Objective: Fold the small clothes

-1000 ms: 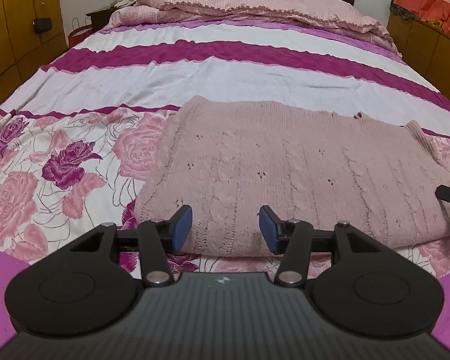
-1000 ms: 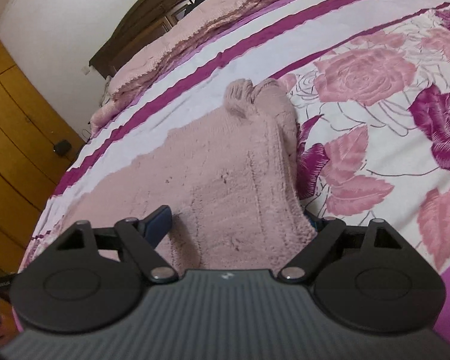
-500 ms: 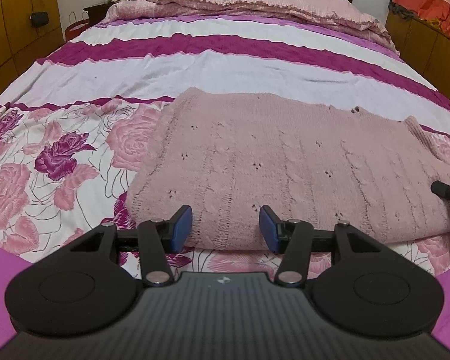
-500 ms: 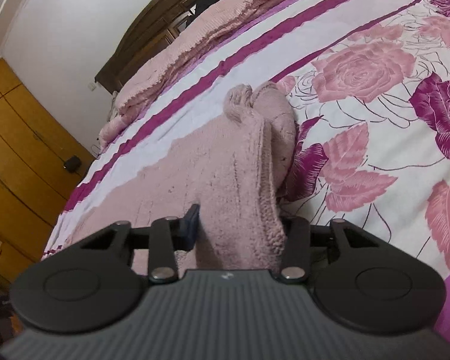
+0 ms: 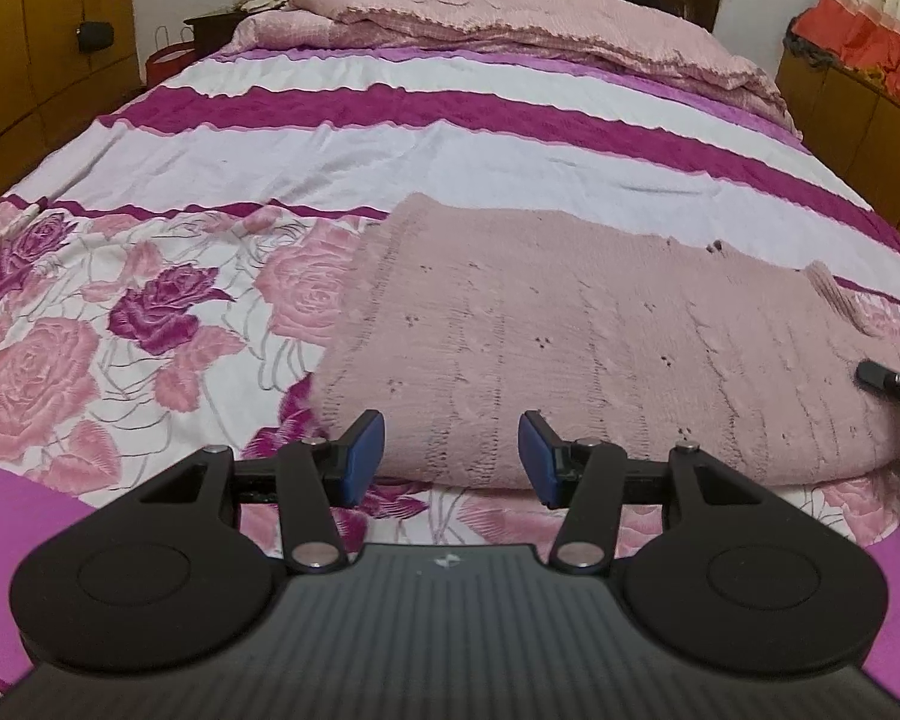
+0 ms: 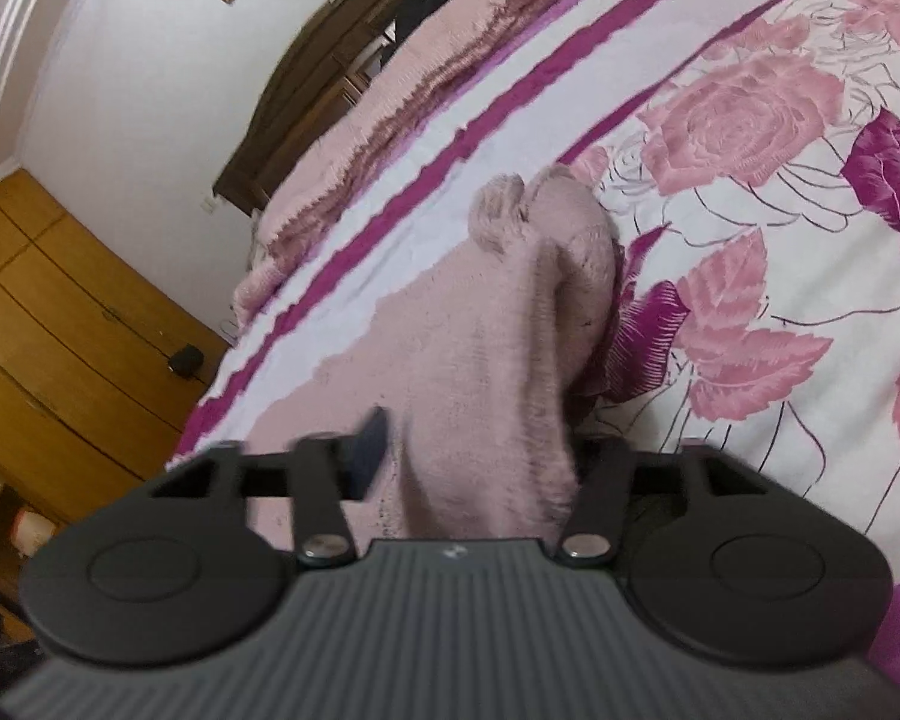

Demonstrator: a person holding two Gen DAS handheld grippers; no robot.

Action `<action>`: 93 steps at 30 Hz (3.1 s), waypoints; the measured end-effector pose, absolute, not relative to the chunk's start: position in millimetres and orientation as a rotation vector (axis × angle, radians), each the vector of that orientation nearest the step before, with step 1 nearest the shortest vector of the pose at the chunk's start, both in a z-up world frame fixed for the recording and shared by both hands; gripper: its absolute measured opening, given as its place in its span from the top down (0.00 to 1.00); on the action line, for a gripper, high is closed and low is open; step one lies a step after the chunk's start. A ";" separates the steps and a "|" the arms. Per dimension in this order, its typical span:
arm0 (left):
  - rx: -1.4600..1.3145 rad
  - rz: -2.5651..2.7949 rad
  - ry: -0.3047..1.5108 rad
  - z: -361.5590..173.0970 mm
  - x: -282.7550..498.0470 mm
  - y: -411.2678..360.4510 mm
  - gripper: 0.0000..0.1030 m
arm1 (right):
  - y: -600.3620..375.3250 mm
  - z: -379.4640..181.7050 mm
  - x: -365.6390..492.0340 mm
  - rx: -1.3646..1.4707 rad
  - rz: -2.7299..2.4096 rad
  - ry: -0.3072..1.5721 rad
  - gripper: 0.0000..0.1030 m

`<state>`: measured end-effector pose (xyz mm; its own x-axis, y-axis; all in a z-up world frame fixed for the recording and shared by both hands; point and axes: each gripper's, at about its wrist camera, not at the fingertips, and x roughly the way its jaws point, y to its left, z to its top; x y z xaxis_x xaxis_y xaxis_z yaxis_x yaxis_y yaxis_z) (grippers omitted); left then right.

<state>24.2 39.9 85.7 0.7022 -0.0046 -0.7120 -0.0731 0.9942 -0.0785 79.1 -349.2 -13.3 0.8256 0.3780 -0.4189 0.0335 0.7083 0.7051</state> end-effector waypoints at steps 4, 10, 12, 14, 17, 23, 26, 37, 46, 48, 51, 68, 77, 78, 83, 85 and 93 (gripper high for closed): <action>-0.120 0.055 0.785 89.7 18.4 49.5 0.44 | -344.9 -5.2 77.3 0.778 0.202 0.556 0.67; -0.134 0.081 0.772 95.5 8.4 63.3 0.44 | -338.2 10.5 79.9 0.798 0.226 0.529 0.67; -0.142 0.089 0.767 96.0 6.0 68.3 0.44 | -332.7 17.7 80.9 0.783 0.226 0.522 0.68; -0.150 0.097 0.766 95.7 4.8 73.9 0.44 | -325.9 25.4 82.5 0.764 0.231 0.517 0.68; -0.160 0.107 0.762 96.0 2.7 82.2 0.44 | -312.8 40.8 85.0 0.686 0.237 0.512 0.68; -0.158 0.131 0.739 101.3 -1.2 100.6 0.44 | -277.9 73.9 101.3 0.538 0.278 0.510 0.69; -0.163 0.143 0.728 105.1 -1.5 112.3 0.44 | -252.3 93.7 108.2 0.463 0.303 0.491 0.69; -0.195 0.182 0.684 114.3 -5.8 149.7 0.44 | -119.3 119.8 138.2 0.205 0.494 0.551 0.70; -0.242 0.216 0.703 99.6 -14.2 172.2 0.44 | -26.8 47.7 160.3 -0.042 0.550 0.766 0.70; -0.249 0.220 0.705 96.6 -15.2 177.2 0.44 | -18.1 45.9 153.3 -0.086 0.547 0.748 0.70; -0.262 0.228 0.703 93.8 -15.8 182.6 0.44 | -11.7 62.1 148.6 -0.115 0.558 0.715 0.70; -0.292 0.229 0.697 89.4 -20.2 194.6 0.44 | 7.8 58.5 120.3 -0.051 0.658 0.710 0.55; -0.243 0.132 0.671 110.9 -3.3 167.7 0.44 | -37.6 75.7 87.4 0.067 0.621 0.644 0.55; -0.238 0.114 0.668 113.3 0.1 163.6 0.44 | -45.1 77.5 85.9 0.079 0.594 0.638 0.55; -0.183 0.053 0.652 123.6 20.1 136.0 0.44 | -82.0 85.5 86.1 0.126 0.489 0.588 0.55; -0.182 0.020 0.650 125.8 28.8 125.4 0.44 | -97.4 86.3 89.7 0.141 0.444 0.577 0.55; -0.139 -0.125 0.667 124.5 74.3 86.9 0.44 | -150.2 75.1 107.8 0.202 0.281 0.566 0.55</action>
<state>74.3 86.9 124.5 0.7786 -0.1596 -0.6068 0.0703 0.9832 -0.1685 107.8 -150.2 75.1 0.8076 0.3160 -0.4979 -0.2061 0.9423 0.2638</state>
